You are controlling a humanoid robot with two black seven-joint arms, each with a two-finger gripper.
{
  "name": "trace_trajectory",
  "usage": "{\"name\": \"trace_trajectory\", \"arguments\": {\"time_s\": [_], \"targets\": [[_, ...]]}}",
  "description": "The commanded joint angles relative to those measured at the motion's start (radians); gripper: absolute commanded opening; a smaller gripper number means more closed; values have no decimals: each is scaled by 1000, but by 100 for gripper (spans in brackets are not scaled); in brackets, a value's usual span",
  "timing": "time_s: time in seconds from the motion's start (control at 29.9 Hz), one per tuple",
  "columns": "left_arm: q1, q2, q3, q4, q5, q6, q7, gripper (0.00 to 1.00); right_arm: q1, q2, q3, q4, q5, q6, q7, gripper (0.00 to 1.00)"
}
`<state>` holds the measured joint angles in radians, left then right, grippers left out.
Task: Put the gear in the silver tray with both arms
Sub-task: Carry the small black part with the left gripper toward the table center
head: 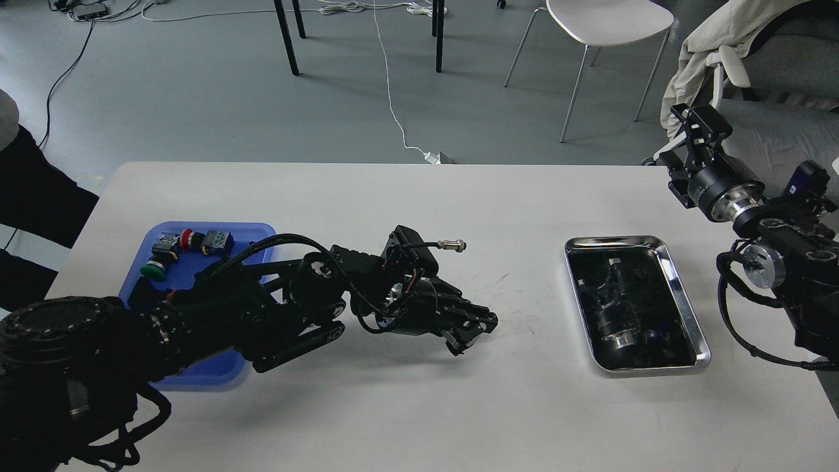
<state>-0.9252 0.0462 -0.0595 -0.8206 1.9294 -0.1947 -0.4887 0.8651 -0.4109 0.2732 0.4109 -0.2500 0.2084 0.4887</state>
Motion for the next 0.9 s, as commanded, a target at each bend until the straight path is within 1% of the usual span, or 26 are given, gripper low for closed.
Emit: {"name": "trace_trajectory", "arguments": {"time_s": [0.0,0.37,0.43,0.5,0.57,0.6,0.7,0.87], "targets": [[2,-29,1,26,-1,0,0,13,0,0,0,0,0,-1,0,92],[5,-46,1,31,0,-2,0,16,-9,0,-3,-1,0,0,0,92],[9,-46,0,31,-1,-3,0,20,-9,0,-3,0,0,0,0,92],[8,-46,0,28,-3,-8,0,27,-11,0,-5,-1,0,0,0,92],[6,-46,0,20,-15,-9,0,28,-11,0,-5,0,0,0,0,92],[3,-46,0,17,-27,-9,0,30,-11,0,-5,0,0,2,0,92],[-1,-46,0,14,-58,-11,0,42,-11,0,-6,0,0,2,0,92],[-6,-46,-2,12,-85,-25,0,43,-12,0,-9,0,0,2,0,92]]}}
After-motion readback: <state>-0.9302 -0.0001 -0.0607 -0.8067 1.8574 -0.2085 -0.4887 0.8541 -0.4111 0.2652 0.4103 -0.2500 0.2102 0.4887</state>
